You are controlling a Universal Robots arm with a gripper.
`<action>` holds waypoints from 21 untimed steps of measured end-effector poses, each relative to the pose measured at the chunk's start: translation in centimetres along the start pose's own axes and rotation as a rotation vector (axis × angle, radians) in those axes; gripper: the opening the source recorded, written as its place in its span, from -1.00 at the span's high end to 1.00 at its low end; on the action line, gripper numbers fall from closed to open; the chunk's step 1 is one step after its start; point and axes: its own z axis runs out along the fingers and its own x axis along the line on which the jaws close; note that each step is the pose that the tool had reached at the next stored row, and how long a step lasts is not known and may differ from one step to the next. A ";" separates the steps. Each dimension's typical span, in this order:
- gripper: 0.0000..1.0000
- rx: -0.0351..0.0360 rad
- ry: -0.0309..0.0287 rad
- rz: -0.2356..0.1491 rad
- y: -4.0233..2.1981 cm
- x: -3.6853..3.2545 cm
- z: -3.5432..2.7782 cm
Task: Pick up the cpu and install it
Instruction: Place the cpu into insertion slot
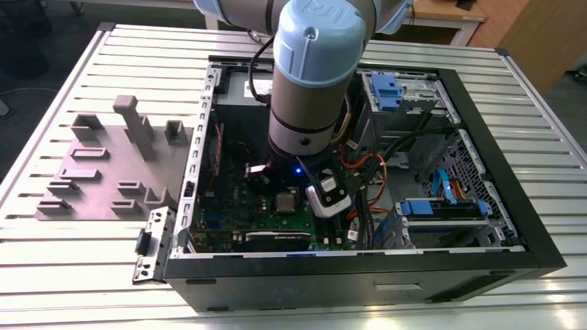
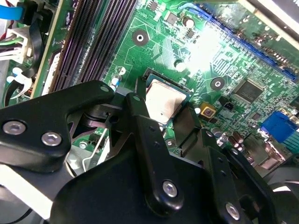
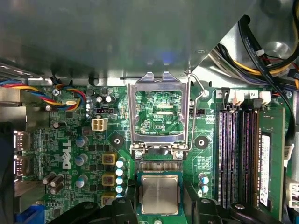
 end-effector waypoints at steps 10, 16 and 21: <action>0.05 -0.0021 0.0001 0.000 0.07 0.01 0.18; 0.05 -0.0022 0.0001 0.000 0.07 0.01 0.19; -0.08 -0.0022 0.0001 0.000 0.07 0.01 0.21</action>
